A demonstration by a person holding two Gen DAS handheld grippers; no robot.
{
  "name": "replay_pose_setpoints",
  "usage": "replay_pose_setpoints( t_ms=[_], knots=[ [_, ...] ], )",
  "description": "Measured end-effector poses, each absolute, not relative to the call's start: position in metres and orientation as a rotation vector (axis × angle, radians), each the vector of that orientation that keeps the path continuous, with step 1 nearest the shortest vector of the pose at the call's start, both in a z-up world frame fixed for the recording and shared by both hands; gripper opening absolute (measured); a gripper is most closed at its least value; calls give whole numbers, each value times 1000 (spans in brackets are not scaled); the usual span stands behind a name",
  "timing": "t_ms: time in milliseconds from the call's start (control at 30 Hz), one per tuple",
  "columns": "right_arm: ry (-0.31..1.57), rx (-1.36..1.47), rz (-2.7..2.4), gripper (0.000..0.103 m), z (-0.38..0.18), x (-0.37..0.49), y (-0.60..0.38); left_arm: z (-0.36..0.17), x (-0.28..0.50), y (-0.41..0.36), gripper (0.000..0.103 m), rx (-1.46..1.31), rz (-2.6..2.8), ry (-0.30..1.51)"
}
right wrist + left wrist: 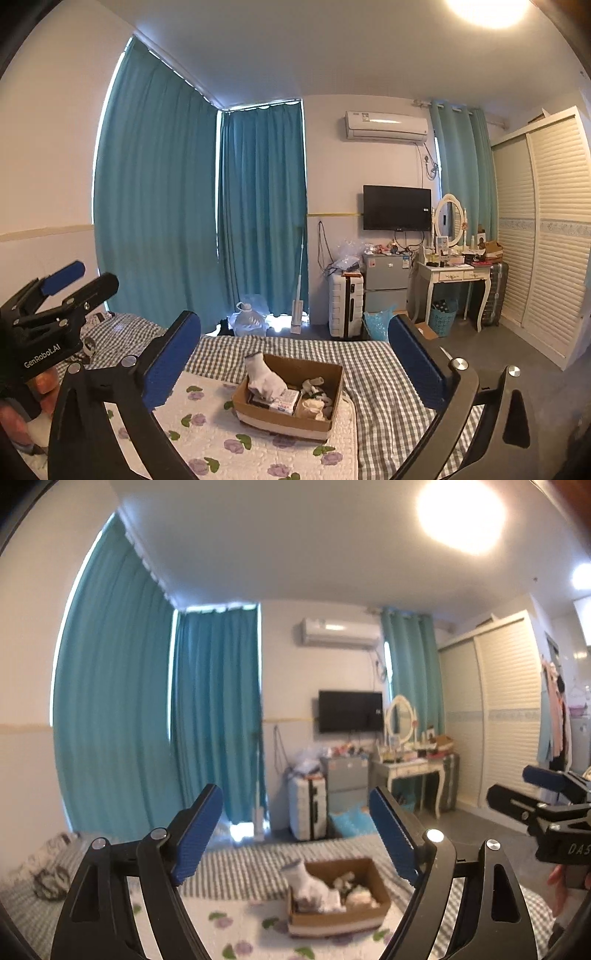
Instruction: Organize soft objects
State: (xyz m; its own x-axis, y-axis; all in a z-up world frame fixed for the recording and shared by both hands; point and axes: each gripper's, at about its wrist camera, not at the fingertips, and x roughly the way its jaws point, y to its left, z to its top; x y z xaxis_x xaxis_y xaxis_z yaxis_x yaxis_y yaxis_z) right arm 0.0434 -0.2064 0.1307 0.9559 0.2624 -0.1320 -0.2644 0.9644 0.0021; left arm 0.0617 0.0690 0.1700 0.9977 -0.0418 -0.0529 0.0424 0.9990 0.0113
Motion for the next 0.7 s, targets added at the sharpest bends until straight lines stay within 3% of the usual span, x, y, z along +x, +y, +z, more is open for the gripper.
replay_pose_setpoints(
  t_ms=[500,700],
  knots=[
    [277,-2,228,103,-21,144,-222,33,116,46,83,2,53,233],
    [305,-18,230,103,-46,160,-217,4,125,33,83,52,42,272]
  ],
)
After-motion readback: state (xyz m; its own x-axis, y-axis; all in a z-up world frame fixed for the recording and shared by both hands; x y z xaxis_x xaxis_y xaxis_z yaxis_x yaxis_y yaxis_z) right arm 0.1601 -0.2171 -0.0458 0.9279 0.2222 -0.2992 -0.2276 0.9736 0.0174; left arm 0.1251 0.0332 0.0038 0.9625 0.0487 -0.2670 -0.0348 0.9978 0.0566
